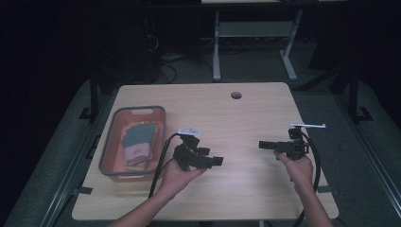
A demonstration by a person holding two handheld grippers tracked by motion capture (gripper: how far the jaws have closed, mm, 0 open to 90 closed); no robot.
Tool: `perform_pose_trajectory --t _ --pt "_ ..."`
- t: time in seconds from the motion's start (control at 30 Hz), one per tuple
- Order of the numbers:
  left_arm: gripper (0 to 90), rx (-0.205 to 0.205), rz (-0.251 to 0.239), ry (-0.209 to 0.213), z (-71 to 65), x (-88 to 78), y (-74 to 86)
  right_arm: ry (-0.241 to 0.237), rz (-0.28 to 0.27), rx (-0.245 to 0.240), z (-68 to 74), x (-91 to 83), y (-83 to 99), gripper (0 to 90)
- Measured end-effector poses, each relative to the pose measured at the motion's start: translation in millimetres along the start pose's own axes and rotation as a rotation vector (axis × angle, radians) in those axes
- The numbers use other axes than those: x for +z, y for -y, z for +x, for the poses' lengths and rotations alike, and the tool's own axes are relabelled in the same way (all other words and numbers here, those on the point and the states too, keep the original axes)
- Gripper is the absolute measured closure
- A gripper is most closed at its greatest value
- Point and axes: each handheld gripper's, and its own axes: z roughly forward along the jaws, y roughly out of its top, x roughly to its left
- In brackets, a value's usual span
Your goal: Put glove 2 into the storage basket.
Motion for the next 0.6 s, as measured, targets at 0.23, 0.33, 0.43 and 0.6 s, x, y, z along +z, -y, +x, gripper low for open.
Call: perform_pose_trajectory --t 0.23,0.33,0.43,0.6 --pt "25.9 0.005 0.0 0.002 -1.0 5.1 13.0 0.007 0.011 -0.008 -5.3 -0.4 10.5 32.4" --pt "25.7 0.01 -0.002 0.007 -2.3 6.6 18.5 0.013 0.01 -0.014 -7.8 -2.2 15.5 32.1" --pt "25.5 0.015 -0.013 0.009 -4.2 5.9 23.6 0.014 0.0 -0.025 -9.9 -6.5 20.9 31.6" --pt "24.4 0.035 -0.012 0.008 -7.2 4.0 31.5 0.009 -0.021 -0.036 -10.2 -17.3 33.8 30.9"
